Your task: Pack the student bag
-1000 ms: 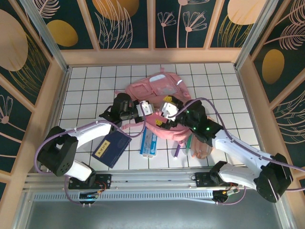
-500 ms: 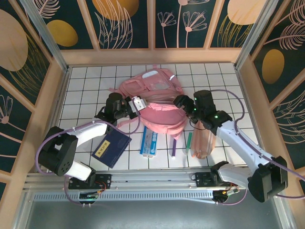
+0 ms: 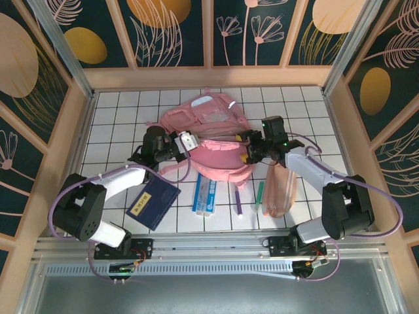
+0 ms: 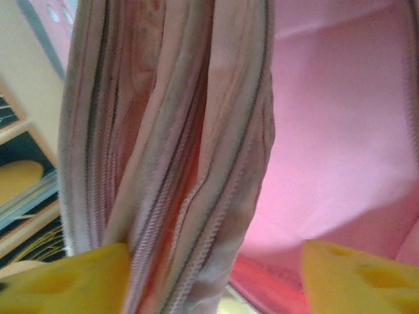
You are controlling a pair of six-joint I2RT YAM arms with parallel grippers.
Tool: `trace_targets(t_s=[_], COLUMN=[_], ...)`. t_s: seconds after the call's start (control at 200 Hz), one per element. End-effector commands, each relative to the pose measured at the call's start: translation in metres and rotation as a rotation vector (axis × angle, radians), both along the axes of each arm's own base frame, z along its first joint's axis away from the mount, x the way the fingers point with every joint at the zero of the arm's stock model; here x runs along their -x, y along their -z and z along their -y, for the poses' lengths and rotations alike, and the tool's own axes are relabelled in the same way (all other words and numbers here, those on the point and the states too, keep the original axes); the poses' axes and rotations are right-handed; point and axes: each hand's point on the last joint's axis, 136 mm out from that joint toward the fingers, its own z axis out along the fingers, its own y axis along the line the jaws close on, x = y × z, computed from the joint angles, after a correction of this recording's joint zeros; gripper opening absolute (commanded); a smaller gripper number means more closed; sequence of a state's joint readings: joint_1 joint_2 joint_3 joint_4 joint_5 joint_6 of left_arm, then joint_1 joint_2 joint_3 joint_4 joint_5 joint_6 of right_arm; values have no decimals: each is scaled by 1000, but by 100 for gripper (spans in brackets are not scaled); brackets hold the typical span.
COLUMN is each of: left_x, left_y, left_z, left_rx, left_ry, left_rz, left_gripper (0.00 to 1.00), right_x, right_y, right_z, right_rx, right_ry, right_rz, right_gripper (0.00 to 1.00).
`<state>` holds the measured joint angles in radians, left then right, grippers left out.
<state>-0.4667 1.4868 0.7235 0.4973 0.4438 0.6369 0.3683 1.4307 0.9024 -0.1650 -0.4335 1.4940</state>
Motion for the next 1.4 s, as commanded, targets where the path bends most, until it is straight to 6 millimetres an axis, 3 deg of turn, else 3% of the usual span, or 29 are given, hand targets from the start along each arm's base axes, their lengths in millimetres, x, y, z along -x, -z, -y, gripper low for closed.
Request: trace_targets(t_s=[0.0,0.045,0.105,0.15,0.24,0.32,0.375,0.4,0.556,0.626,0.666,0.686,0.776,0.796,0.801,0.861,0.946,0.971,1.006,1.091,1.156,1.231,1.396], left_x=[-13,-23,-36,-51,-87,-109,-114,-120,-120,-111,-108,-101,-86,-83,-83,-77,-53,-41,-32,4,31,68,119], left_y=[-38,-37,-34,-32,-25,-20,-9,-19,-12,-11,-17,-9,-6,-5,-7,0,19,30,28,49,59,78,88], left_z=[-4,-10,-18,-26,-49,-67,-72,-71,-75,-75,-78,-82,-95,-100,-101,-125,-147,-148,-146,-152,-156,-163,-175], left_rx=[41,33,23,32,54,107,124,146,215,244,283,288,346,359,367,416,396,362,352,325,307,289,293], left_ry=[-18,-51,-81,-131,-279,-382,-413,-424,-485,-492,-516,-535,-634,-674,-681,-866,-1060,-1078,-1083,-1187,-1242,-1297,-1365], left_rz=[130,128,112,82,7,-66,-127,-122,-236,-289,-311,-344,-439,-466,-466,-559,-725,-792,-858,-1038,-1136,-1234,-1318], left_gripper=[0,3,9,17,23,38,44,46,56,63,63,64,65,77,86,98,99,99,99,99,99,99,99], right_x=[-21,-25,-31,-34,-41,-44,-46,-47,-58,-57,-59,-59,-60,-60,-60,-57,-50,-48,-44,-33,-19,16,91], right_y=[-34,-39,-47,-55,-67,-73,-77,-79,-73,-63,-58,-55,-43,-41,-41,-39,-40,-40,-38,-31,-25,-11,-15], right_z=[-9,-9,-12,-18,-33,-48,-58,-62,-71,-78,-76,-75,-66,-66,-66,-66,-65,-63,-59,-44,-28,-14,-70], right_rx=[-103,-100,-108,-122,-139,-121,-114,-113,-68,-15,23,45,134,148,152,183,218,230,259,366,424,394,226], right_ry=[64,76,78,70,55,31,22,17,1,-35,-43,-45,-65,-75,-78,-119,-175,-182,-199,-225,-216,-158,-162], right_rz=[62,75,115,158,254,350,410,440,518,516,526,530,542,545,546,570,600,600,586,504,392,185,135], right_gripper=[38,23,14,13,10,8,8,7,8,15,17,18,25,30,31,46,62,65,70,80,83,84,86])
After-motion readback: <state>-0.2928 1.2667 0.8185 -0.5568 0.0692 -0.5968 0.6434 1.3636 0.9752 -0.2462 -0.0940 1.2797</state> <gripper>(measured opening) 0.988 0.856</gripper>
